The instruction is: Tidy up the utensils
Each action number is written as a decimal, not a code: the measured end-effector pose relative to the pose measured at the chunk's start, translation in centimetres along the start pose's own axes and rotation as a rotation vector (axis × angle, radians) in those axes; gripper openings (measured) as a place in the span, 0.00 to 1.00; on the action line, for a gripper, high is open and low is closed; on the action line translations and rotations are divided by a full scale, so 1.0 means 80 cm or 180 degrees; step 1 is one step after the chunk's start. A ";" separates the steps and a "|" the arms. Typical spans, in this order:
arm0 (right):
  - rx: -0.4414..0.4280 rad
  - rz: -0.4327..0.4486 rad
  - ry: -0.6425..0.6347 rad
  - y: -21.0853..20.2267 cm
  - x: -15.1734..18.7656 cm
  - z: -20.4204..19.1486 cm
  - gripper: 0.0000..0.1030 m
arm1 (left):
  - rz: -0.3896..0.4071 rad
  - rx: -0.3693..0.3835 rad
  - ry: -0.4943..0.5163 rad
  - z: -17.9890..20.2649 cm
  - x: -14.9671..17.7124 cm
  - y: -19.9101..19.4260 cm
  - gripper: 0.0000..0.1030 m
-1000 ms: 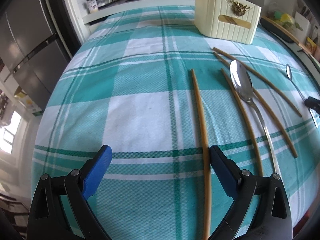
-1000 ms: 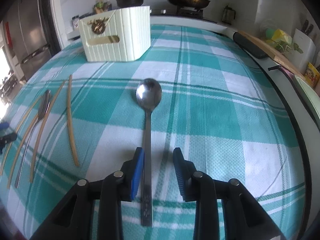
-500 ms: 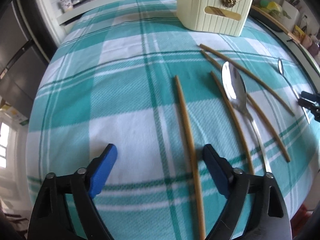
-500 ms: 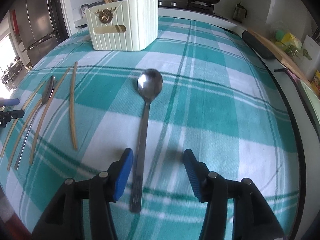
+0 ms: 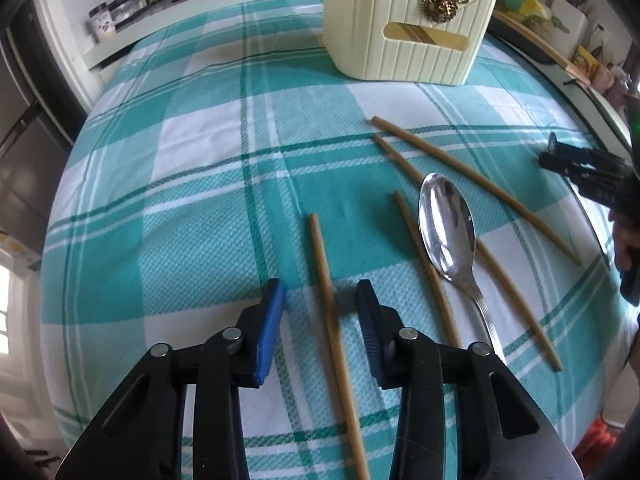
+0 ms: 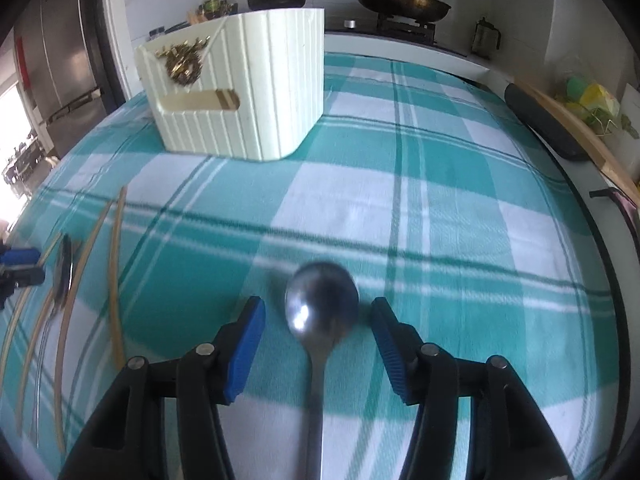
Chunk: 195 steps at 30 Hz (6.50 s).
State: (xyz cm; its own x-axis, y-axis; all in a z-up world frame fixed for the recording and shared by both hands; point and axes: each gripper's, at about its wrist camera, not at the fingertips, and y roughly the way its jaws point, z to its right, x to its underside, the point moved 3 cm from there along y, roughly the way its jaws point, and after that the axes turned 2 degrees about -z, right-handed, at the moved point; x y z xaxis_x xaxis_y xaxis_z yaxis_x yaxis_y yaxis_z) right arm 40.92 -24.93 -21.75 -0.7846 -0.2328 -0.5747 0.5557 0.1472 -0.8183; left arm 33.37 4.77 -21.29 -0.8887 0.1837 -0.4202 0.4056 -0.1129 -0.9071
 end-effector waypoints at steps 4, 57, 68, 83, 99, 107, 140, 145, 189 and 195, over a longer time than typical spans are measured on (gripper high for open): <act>-0.0015 0.0063 0.0041 0.002 -0.004 0.005 0.35 | 0.0101 -0.0048 -0.0037 -0.007 0.000 -0.001 0.13; -0.0601 0.1412 -0.0211 -0.265 -0.191 -0.013 0.35 | 0.2046 0.0593 -0.0257 -0.030 -0.160 -0.325 0.04; -0.0632 0.1796 0.0054 -0.213 -0.301 -0.014 0.35 | 0.2418 0.0362 -0.0396 -0.002 -0.307 -0.296 0.04; -0.0416 0.0383 0.0457 -0.003 -0.296 0.009 0.36 | 0.0968 0.0443 -0.0506 0.006 -0.319 -0.074 0.06; -0.0225 -0.0115 -0.0278 -0.107 -0.044 0.043 0.44 | 0.0289 0.0286 -0.0625 -0.079 -0.059 -0.112 0.81; 0.0003 -0.0152 0.0054 -0.085 0.114 0.045 0.45 | 0.0415 -0.0095 -0.1049 -0.062 0.059 -0.054 0.81; 0.0297 0.0147 0.0138 -0.091 0.124 0.023 0.44 | 0.0509 -0.0122 -0.0091 0.061 0.058 -0.025 0.90; -0.0061 0.0158 -0.0184 -0.095 0.090 -0.030 0.44 | 0.0509 -0.0266 -0.0369 0.040 0.054 -0.019 0.84; 0.0120 0.0071 0.0128 -0.083 0.113 0.010 0.50 | 0.0456 -0.0296 -0.0467 -0.007 0.067 -0.016 1.00; 0.0107 0.0075 0.0140 -0.083 0.113 0.010 0.51 | 0.0462 -0.0287 -0.0470 -0.008 0.067 -0.015 1.00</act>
State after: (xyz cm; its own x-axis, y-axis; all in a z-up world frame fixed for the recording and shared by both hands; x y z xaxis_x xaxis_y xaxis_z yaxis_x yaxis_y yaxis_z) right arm 30.40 -28.77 -21.50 -0.7821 -0.1871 -0.5944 0.5824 0.1197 -0.8041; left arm 28.26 6.53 -22.45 -0.8385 0.0262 -0.5442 0.5432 -0.0387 -0.8387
